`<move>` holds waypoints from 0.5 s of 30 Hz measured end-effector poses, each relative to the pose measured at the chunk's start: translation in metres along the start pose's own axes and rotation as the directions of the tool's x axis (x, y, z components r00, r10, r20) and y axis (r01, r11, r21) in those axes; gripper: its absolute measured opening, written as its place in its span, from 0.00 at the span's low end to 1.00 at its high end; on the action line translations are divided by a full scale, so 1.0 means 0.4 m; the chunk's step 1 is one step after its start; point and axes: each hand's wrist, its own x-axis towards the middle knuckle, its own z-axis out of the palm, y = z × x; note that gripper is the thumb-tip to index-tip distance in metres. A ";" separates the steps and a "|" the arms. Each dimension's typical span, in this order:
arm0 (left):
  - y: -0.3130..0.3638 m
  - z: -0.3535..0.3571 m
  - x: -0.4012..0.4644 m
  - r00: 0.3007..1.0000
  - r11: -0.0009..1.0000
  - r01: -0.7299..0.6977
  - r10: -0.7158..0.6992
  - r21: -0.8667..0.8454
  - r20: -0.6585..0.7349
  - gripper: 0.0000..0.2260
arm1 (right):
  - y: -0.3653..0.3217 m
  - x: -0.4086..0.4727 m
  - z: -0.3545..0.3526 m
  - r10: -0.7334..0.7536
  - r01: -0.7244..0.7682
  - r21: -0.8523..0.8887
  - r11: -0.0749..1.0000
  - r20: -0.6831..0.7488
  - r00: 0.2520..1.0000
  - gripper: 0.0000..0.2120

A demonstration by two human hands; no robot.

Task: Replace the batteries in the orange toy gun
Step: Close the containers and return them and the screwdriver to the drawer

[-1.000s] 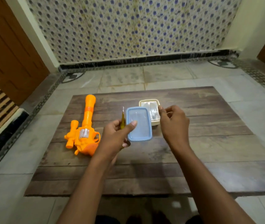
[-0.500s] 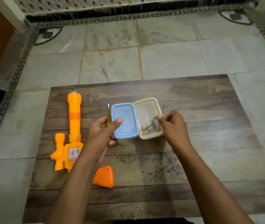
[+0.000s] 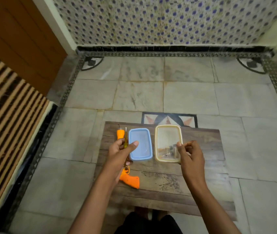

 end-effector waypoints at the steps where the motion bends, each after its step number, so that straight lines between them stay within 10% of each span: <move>1: 0.036 -0.012 -0.040 1.000 1.000 -0.003 0.003 -0.009 -0.015 0.12 | -0.042 -0.020 -0.008 0.001 -0.001 -0.009 1.000 0.012 1.000 0.09; 15: 0.114 -0.377 -0.353 0.929 0.959 -0.168 0.078 -0.226 -0.362 0.07 | -0.299 -0.261 0.220 -0.246 0.247 0.049 0.968 0.404 0.881 0.09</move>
